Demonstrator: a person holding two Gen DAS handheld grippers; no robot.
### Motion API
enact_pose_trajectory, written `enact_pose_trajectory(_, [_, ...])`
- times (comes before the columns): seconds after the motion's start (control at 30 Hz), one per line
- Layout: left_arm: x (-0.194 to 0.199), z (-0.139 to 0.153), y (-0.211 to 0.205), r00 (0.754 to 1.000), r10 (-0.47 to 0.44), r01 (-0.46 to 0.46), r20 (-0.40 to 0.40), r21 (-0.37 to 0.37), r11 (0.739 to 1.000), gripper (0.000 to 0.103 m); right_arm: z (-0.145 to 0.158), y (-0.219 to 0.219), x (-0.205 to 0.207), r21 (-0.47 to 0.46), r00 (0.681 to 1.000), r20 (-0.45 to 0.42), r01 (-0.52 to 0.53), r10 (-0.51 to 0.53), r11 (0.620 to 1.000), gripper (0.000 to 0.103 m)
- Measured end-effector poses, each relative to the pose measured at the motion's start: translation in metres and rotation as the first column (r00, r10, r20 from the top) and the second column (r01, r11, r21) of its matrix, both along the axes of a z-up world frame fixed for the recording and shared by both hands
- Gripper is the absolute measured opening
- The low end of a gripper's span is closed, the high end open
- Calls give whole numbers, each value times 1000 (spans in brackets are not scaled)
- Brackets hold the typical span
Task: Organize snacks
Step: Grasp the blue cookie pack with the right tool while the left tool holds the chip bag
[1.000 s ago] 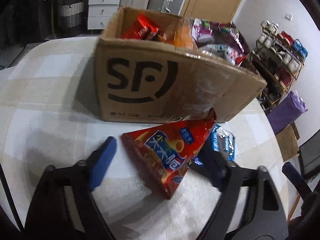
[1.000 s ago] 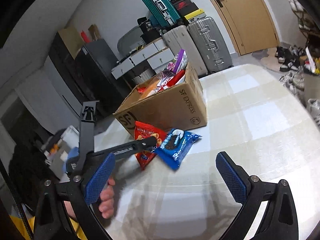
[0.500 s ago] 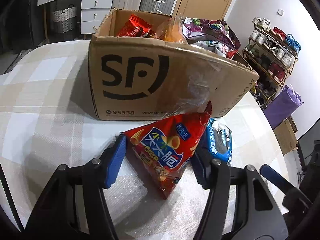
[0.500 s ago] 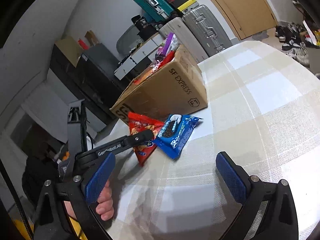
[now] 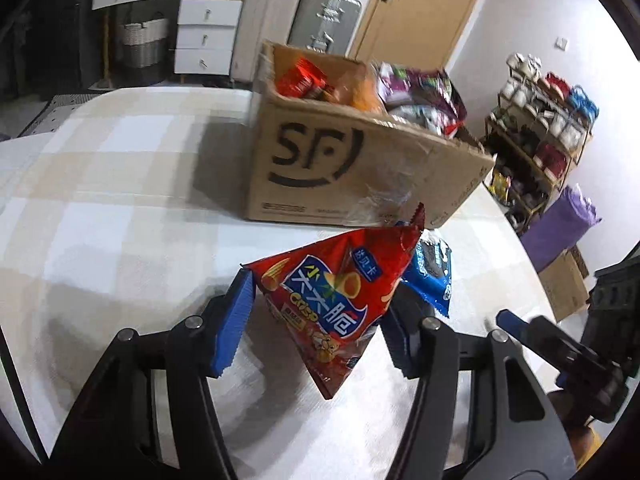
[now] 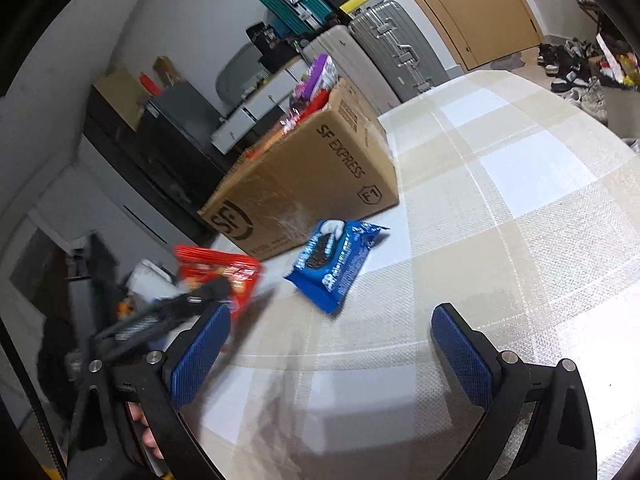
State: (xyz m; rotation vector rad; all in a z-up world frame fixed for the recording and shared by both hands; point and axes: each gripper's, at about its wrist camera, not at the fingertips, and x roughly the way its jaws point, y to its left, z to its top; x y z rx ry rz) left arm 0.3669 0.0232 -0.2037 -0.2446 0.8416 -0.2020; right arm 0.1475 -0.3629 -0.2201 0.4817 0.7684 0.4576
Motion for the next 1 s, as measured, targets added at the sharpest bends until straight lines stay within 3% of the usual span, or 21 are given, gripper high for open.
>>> enact_pose_trajectory(0.3, [-43, 25, 69, 990, 116, -108, 81, -95, 990, 57, 16, 41, 65, -230, 992, -112, 26, -53, 973, 102])
enact_pose_trajectory(0.37, [-45, 27, 77, 989, 122, -113, 79, -119, 987, 57, 15, 48, 76, -245, 991, -125, 24, -56, 969, 101])
enact_pose_trajectory(0.47, [-53, 31, 85, 988, 127, -114, 86, -137, 984, 57, 14, 63, 90, -292, 989, -141, 3, -46, 957, 56])
enact_pose_trajectory(0.63, [-68, 39, 100, 988, 125, -109, 90, -172, 979, 57, 11, 78, 92, -380, 983, -160, 18, -85, 925, 57])
enact_pose_trajectory(0.83, [-69, 43, 97, 988, 120, -100, 96, -185, 978, 57, 14, 104, 87, -502, 992, -121, -44, -20, 864, 56])
enact_pose_trajectory(0.9, [-69, 42, 94, 989, 116, -97, 95, -183, 978, 57, 10, 113, 84, -510, 989, -145, -90, 18, 856, 45])
enact_pose_trajectory(1.0, [-68, 41, 94, 989, 119, -101, 88, -185, 977, 57, 13, 119, 77, -522, 990, -125, -117, 60, 845, 37])
